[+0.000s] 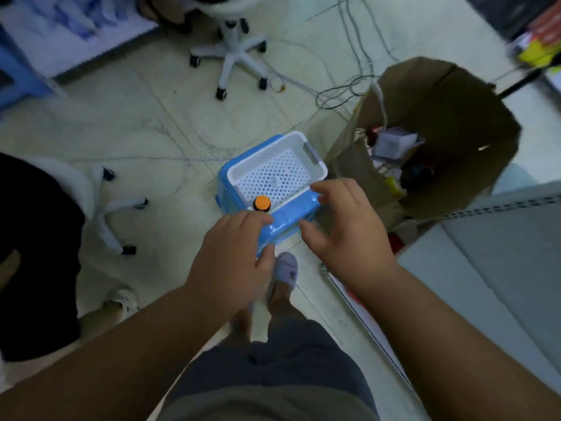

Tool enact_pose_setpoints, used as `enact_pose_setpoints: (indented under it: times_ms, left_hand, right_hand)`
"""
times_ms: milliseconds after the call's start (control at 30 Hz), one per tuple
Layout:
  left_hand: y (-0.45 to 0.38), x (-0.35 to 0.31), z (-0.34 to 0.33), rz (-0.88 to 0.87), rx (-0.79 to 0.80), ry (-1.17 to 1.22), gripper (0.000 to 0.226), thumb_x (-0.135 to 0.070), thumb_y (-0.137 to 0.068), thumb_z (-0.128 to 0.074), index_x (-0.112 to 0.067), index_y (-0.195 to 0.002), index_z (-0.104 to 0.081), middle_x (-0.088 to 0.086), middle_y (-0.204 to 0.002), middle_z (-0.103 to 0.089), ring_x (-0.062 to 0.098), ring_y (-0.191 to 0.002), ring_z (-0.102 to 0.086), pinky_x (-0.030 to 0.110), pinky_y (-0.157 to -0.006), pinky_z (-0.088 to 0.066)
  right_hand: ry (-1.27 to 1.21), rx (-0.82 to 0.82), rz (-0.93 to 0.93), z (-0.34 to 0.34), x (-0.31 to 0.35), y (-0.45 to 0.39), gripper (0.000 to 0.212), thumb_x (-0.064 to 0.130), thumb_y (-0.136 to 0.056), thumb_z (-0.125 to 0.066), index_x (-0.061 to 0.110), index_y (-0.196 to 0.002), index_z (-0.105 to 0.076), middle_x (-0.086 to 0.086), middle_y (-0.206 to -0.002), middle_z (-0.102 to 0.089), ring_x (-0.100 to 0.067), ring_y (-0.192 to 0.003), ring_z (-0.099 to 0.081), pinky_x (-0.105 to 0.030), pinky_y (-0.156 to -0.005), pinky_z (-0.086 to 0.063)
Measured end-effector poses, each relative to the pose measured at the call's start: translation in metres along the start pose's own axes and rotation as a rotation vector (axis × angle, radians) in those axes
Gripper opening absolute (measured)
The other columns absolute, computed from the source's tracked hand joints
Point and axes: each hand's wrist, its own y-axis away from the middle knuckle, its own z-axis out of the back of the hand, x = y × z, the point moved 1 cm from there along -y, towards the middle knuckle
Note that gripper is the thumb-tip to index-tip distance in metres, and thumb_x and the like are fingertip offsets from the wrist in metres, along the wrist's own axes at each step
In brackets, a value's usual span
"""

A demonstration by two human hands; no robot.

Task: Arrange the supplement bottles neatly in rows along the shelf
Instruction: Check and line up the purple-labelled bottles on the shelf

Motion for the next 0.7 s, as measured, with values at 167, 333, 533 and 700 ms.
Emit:
enact_pose_setpoints:
  times_ms: [167,333,533,700]
  left_hand:
    - [0.021,-0.081,0.01,-0.292,0.042,0.015,0.034,-0.031,-0.084,-0.056,-0.018,-0.116,-0.06,0.0,-0.11,-0.065,0.021,-0.1,-0.059,0.038,-0.087,-0.048]
    - [0.058,-0.177,0.005,-0.552,0.093,-0.034,0.038,-0.035,-0.086,-0.057,-0.023,-0.122,-0.059,-0.005,-0.116,-0.062,0.018,-0.106,-0.054,0.034,-0.088,-0.042]
    - [0.14,-0.279,-0.047,-0.78,0.165,-0.003,0.039,-0.039,-0.089,-0.057,-0.028,-0.126,-0.052,-0.01,-0.119,-0.057,0.014,-0.107,-0.051,0.038,-0.09,-0.047]
    - [0.22,-0.361,-0.111,-0.883,0.246,0.043,0.044,-0.038,-0.093,-0.059,-0.03,-0.135,-0.049,-0.012,-0.133,-0.053,0.009,-0.123,-0.043,0.028,-0.102,-0.034]
  right_hand:
    - [0.01,-0.198,-0.11,0.09,0.02,0.095,0.045,0.025,-0.078,-0.075,0.019,-0.12,-0.057,0.012,-0.11,-0.051,0.006,-0.097,-0.044,0.002,-0.083,-0.033]
    - [0.04,-0.436,-0.204,0.162,0.019,0.193,0.043,0.029,-0.078,-0.075,0.023,-0.117,-0.058,0.011,-0.107,-0.055,0.006,-0.096,-0.046,-0.002,-0.082,-0.035]
    - [0.07,-0.639,-0.343,0.22,-0.008,0.335,0.042,0.03,-0.079,-0.075,0.027,-0.117,-0.057,0.013,-0.102,-0.054,0.0,-0.097,-0.051,-0.014,-0.082,-0.042]
    - [0.124,-0.675,-0.489,0.256,-0.044,0.454,0.043,0.038,-0.082,-0.069,0.028,-0.122,-0.055,0.018,-0.105,-0.051,0.003,-0.1,-0.049,-0.011,-0.085,-0.039]
